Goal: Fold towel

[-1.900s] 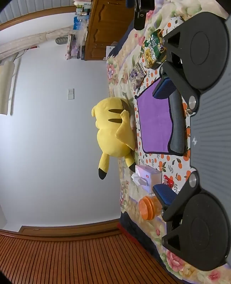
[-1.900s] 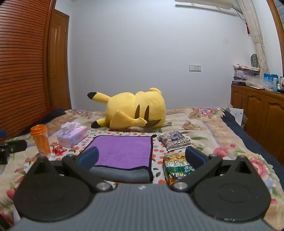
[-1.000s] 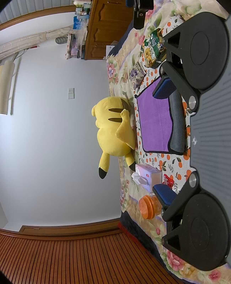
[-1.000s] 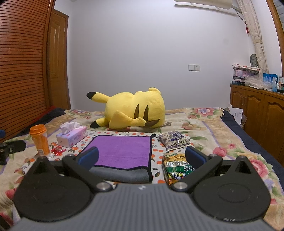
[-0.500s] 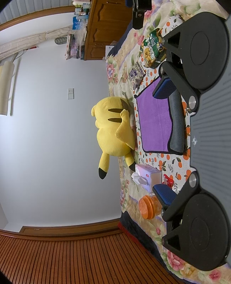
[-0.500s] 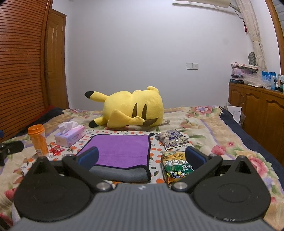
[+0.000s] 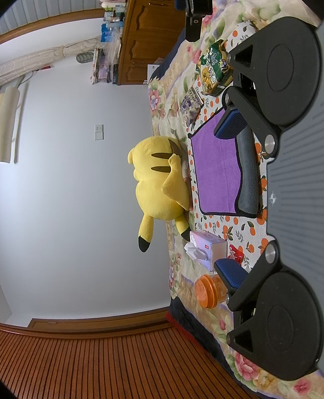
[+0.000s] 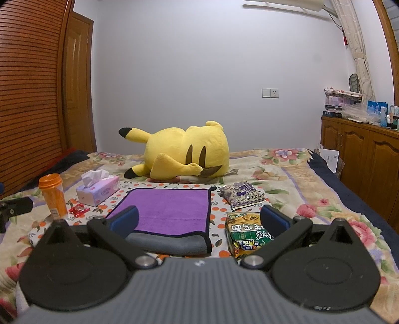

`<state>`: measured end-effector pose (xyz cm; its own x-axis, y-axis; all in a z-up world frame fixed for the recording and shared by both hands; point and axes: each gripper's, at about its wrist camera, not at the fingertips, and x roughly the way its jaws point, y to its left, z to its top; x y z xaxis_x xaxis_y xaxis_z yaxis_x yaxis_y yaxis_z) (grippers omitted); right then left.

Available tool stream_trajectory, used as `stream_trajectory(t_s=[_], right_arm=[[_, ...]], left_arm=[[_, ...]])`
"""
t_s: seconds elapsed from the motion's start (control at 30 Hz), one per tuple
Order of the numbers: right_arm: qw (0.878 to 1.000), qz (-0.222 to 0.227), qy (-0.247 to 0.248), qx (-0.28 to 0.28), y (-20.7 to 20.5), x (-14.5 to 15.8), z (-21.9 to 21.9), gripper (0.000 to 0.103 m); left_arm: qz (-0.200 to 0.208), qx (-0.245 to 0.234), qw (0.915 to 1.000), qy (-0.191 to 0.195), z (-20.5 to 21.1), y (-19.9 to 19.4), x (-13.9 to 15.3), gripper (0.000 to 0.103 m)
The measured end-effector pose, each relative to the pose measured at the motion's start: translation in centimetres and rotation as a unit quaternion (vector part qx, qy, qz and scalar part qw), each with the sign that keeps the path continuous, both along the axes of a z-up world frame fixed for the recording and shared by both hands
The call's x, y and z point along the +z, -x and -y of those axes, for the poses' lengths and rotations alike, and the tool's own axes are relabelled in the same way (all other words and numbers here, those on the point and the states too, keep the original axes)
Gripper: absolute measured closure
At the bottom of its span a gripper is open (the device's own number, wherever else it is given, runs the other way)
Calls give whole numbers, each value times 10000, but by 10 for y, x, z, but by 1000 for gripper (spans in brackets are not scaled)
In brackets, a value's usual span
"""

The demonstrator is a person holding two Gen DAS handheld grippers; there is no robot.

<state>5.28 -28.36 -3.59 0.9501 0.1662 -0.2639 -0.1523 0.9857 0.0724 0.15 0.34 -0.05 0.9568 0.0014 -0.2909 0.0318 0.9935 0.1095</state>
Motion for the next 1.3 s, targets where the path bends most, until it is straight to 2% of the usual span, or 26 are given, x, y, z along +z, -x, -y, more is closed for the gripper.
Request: stream_trajectory(t_s=[1.3], right_arm=[[10000, -18, 41, 22, 0, 1, -1, 0]], left_arm=[[-76, 2, 10000, -47, 2, -3, -6, 0]])
